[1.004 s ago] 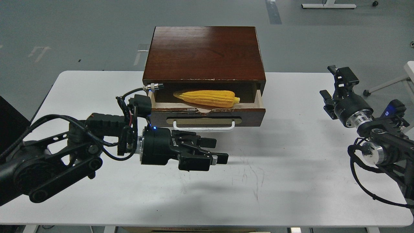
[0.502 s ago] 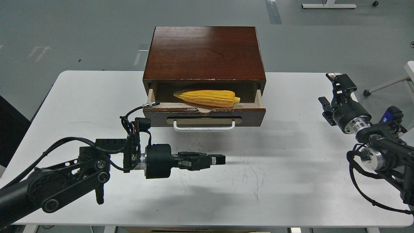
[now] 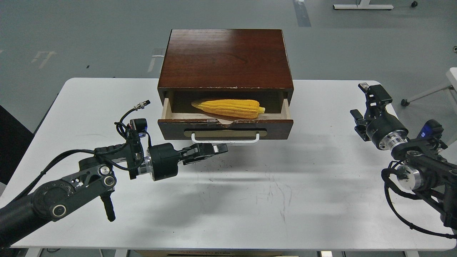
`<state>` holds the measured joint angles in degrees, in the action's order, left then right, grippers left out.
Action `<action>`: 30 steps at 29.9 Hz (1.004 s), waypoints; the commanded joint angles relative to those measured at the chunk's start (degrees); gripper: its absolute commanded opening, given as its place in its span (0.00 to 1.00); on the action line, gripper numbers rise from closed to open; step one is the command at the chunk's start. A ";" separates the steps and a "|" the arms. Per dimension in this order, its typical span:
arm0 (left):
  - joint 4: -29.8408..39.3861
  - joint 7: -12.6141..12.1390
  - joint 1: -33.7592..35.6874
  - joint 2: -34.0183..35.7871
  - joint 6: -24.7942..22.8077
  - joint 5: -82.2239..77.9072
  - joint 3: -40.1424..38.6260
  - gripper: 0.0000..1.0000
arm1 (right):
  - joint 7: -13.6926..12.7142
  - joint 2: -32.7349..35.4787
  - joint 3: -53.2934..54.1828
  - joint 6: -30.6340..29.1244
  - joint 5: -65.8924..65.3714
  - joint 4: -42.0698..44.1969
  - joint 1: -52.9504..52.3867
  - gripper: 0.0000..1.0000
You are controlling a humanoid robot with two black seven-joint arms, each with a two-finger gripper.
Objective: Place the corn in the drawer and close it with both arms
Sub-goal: 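Push the drawer front with the left gripper toward the chest, then press the closed drawer front with the left gripper, then hold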
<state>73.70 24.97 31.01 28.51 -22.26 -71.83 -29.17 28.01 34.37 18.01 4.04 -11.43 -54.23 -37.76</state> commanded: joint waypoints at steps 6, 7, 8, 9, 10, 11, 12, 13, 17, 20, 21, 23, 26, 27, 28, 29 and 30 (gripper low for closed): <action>-2.94 -0.10 0.46 -1.08 0.29 0.55 -2.12 0.00 | -0.01 -0.09 0.01 0.00 0.00 0.00 0.32 0.98; -3.82 -0.10 0.72 -1.61 0.73 0.55 -2.12 0.00 | -0.01 -0.09 0.01 0.00 0.00 0.00 0.32 0.98; -4.35 -0.10 0.72 -1.79 0.90 0.55 -2.12 0.00 | -0.01 -0.09 0.01 0.00 0.00 0.00 0.41 0.98; -5.22 -0.10 0.90 -2.14 1.34 0.55 -2.20 0.00 | -0.01 -0.09 0.01 0.00 0.00 0.00 0.41 0.98; -6.02 -0.10 0.90 -2.40 1.69 0.63 -2.29 0.00 | -0.01 -0.09 0.09 0.00 0.00 0.00 0.32 0.98; -6.46 -0.10 0.98 -2.67 1.87 0.63 -2.38 0.00 | -0.01 -0.09 0.01 0.00 0.00 0.00 0.41 0.98; -6.81 -0.10 0.99 -2.93 2.05 0.63 -2.55 0.00 | -0.01 -0.09 0.01 0.00 0.09 0.00 0.41 0.98; -7.34 -0.10 0.99 -3.45 2.31 0.63 -2.64 0.00 | -0.01 -0.09 0.01 0.00 0.09 0.00 0.41 0.98; -9.45 -0.10 1.51 -4.78 3.89 0.63 -2.73 0.00 | -0.01 -0.09 0.09 0.00 0.00 0.00 0.76 0.98; -10.68 -0.10 2.39 -5.65 4.25 0.72 -2.64 0.00 | -0.01 -0.09 0.01 0.00 0.00 0.00 0.85 0.98; -11.29 -0.10 2.65 -6.00 4.42 1.24 -2.73 0.00 | -0.01 -0.09 0.09 0.00 0.00 -0.09 0.85 0.98; -12.17 -0.36 3.09 -6.71 5.30 2.13 -3.08 0.00 | -0.01 -0.09 0.01 0.00 0.09 -0.09 0.85 0.98; -13.23 -1.33 3.62 -7.24 6.88 3.71 -3.17 0.00 | -0.01 -0.09 0.09 0.09 0.09 -0.09 0.85 0.98; -13.75 -1.42 3.62 -7.24 7.06 4.32 -3.26 0.00 | -0.01 -0.09 0.09 0.09 0.09 -0.09 0.85 0.98; -13.93 -1.50 3.62 -7.24 7.14 4.67 -3.26 0.00 | -0.01 -0.09 0.09 0.09 0.09 -0.09 0.85 0.98; -14.02 -1.59 3.62 -7.24 7.15 4.76 -3.26 0.00 | -0.01 -0.09 0.09 0.09 0.09 -0.09 0.85 0.98; -14.28 -1.59 3.62 -7.24 7.67 4.76 -3.26 0.00 | -0.01 -0.09 0.09 0.09 0.09 -0.09 0.85 0.98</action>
<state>60.06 23.60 34.57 21.32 -15.34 -67.57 -32.39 28.00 34.27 18.10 4.12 -11.34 -54.32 -36.91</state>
